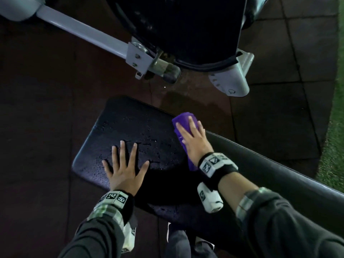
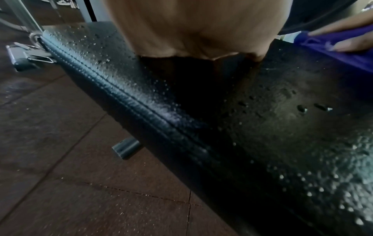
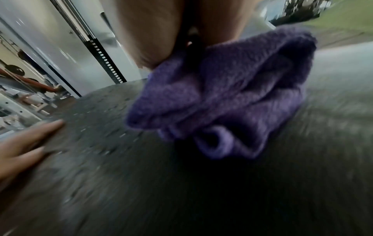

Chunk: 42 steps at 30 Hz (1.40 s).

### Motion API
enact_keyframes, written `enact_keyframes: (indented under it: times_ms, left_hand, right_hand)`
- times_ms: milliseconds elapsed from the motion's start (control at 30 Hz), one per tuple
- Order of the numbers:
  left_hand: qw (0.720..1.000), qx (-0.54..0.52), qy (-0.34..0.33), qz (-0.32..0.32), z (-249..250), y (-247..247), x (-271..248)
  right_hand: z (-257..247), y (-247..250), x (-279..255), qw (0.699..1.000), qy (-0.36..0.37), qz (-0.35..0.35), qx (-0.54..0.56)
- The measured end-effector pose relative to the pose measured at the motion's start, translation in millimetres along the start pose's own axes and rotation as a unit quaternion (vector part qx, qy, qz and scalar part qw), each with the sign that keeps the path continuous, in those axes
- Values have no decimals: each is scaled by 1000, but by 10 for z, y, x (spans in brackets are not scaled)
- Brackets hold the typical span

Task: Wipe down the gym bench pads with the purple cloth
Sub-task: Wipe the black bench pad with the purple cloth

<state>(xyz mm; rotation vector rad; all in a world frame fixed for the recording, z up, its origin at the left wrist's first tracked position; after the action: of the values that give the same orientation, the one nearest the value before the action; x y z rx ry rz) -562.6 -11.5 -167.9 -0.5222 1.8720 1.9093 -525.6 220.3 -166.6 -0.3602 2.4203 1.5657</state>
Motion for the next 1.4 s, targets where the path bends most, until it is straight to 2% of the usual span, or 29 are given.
enact_keyframes:
  times_ms: [100, 167, 200, 267, 367, 500, 600, 667, 733, 833, 900, 933, 1000, 1067, 1133, 1200, 1300, 1400]
  left_hand:
    - [1000, -4, -3, -7, -8, -3, 11]
    - [1000, -6, -11, -6, -3, -1, 9]
    - [1000, -6, -14, -6, -1, 2, 4]
    - [1000, -7, -16, -5, -5, 3, 0]
    - [1000, -11, -16, -2, -14, -2, -3]
    - [999, -28, -14, 6, -12, -2, -7]
    - [1000, -24, -14, 7, -16, -12, -9]
    - [1000, -19, -14, 5, -14, -14, -7]
    - [1000, -20, -9, 1, -18, -10, -5]
    - [1000, -19, -7, -5, -23, -6, 0]
    - [1000, -18, -14, -8, -11, -5, 3]
    - [1000, -15, -15, -12, -11, -14, 8]
    - [1000, -17, -16, -13, -11, -15, 10]
    - [1000, -21, -18, -11, -6, -13, 5]
    - [999, -26, -19, -5, -2, 0, -3]
    - [1000, -18, -19, -2, -2, -1, -6]
    - [1000, -7, -18, -2, -12, -12, 2]
    - [1000, -10, -14, -4, -17, -19, 9]
  right_hand:
    - [-276, -250, -418, 991, 117, -21, -66]
    - [-247, -400, -902, 974, 190, -53, -112]
    - [-162, -376, -1117, 971, 202, -52, -120]
    - [115, -268, -1365, 981, 157, -43, -110]
    - [542, -161, -1352, 996, 58, -26, -63]
    - [790, -163, -807, 996, 10, -75, -54]
    - [637, 31, -310, 998, -52, -25, -29]
    - [340, 73, -133, 999, -41, -17, -9]
    - [8, 42, -154, 999, 32, -9, -30]
    - [-225, -226, -573, 976, 186, -37, -111]
    - [-119, -357, -949, 961, 228, -69, -144]
    - [-31, -347, -1096, 963, 221, -68, -140]
    - [209, -238, -1241, 981, 161, -46, -95]
    - [472, -140, -1172, 996, 75, -36, -27]
    - [625, -100, -946, 999, 34, -18, -4]
    - [625, -52, -626, 1000, 20, -7, -14]
    - [372, -49, -239, 999, 13, -27, -33]
    - [-10, -167, -269, 994, 76, -42, -67]
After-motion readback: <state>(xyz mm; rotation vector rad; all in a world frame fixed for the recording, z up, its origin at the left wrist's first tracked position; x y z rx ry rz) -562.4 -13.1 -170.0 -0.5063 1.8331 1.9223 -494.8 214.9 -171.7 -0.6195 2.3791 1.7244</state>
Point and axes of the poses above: each hand's wrist, its own x-axis towards the middle knuckle, its own y-axis out of the back of the hand, z = x × y, the point moved 7 cm from there along x, towards the middle knuckle, and after that the axes turned 14 degrees about y, right-handed, at the moved point
